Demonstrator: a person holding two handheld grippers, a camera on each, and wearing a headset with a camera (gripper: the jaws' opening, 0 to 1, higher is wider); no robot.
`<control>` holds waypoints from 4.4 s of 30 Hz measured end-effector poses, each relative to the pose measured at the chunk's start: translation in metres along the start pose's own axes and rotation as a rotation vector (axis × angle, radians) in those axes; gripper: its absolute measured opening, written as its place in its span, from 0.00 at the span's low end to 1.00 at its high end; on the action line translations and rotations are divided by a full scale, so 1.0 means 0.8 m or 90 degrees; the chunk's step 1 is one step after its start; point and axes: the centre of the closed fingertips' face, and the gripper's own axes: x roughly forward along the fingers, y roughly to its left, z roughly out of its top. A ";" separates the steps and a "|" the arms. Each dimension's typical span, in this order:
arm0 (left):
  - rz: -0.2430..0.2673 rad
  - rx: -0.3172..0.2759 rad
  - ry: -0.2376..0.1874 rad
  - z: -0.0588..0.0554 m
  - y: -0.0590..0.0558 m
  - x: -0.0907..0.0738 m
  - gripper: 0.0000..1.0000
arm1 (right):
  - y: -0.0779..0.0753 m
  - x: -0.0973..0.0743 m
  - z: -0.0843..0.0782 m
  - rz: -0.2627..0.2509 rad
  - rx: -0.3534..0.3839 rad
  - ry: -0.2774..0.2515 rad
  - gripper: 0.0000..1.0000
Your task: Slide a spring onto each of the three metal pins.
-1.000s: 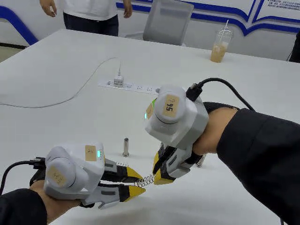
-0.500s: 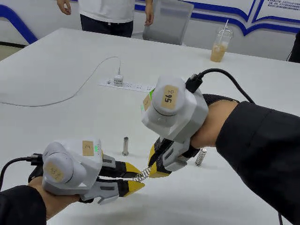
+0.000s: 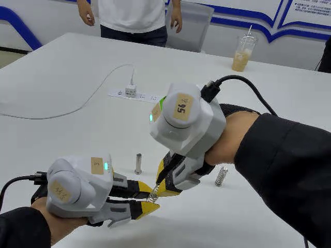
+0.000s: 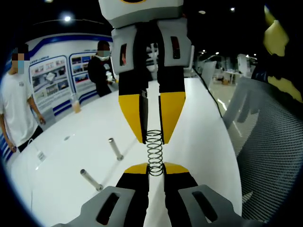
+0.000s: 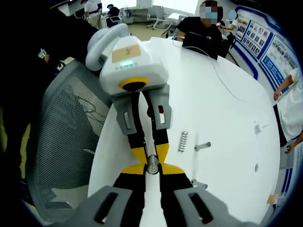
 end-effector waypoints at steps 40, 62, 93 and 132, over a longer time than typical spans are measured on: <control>0.012 -0.045 -0.034 0.003 0.005 -0.002 0.10 | -0.006 0.008 0.006 -0.005 0.018 -0.024 0.12; 0.053 -0.069 -0.031 -0.008 0.026 -0.020 0.26 | -0.033 -0.016 -0.019 -0.038 0.048 -0.014 0.12; 0.124 -0.120 -0.036 -0.022 0.052 -0.048 0.41 | -0.115 -0.039 -0.066 -0.101 0.104 0.024 0.12; 0.135 -0.135 -0.041 -0.029 0.059 -0.055 0.42 | -0.130 -0.001 -0.089 -0.073 0.132 0.073 0.12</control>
